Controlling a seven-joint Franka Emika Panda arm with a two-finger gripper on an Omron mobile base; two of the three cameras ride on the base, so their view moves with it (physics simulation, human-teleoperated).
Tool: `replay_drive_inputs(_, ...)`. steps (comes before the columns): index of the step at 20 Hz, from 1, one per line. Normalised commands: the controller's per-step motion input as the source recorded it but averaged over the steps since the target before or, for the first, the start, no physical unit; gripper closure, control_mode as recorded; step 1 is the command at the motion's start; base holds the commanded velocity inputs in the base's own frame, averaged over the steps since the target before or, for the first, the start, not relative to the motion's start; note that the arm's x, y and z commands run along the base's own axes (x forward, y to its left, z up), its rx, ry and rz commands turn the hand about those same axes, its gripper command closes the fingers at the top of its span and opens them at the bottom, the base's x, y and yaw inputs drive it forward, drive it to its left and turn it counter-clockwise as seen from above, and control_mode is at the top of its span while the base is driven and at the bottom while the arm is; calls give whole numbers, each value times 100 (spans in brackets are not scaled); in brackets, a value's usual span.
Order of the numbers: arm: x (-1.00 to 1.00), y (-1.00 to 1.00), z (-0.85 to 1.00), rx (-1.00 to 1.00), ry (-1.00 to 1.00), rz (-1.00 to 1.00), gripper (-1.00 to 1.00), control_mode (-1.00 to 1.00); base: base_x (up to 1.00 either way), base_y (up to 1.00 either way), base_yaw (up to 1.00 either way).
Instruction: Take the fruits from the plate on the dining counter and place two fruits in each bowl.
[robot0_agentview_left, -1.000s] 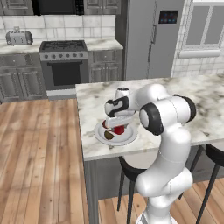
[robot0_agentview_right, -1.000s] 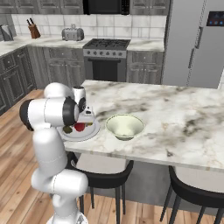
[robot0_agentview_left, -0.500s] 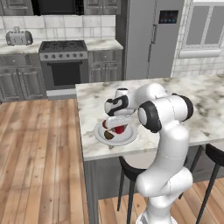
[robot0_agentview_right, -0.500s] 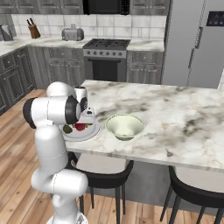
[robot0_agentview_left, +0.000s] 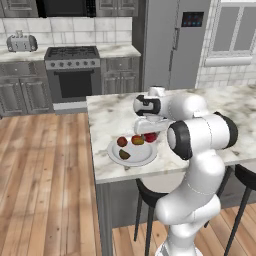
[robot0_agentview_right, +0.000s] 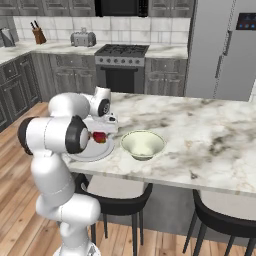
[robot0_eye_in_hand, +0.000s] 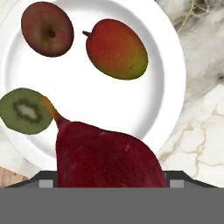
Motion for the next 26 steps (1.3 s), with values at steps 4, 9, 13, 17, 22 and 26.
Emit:
replay_drive_inputs(4,-6,-85,26,-3,3,-10,100,-100,0,0,0)
replay_drive_inputs(9,3,-85,0,-12,0,-19,100,-100,0,0,0)
replay_drive_inputs(13,34,-77,0,-3,2,-13,100,-100,0,0,0)
replay_drive_inputs(17,55,-67,-13,2,9,0,100,-100,0,0,0)
replay_drive_inputs(22,35,-49,-55,1,7,0,100,-100,0,0,0)
replay_drive_inputs(26,-3,-36,-8,0,1,0,100,-100,0,0,0)
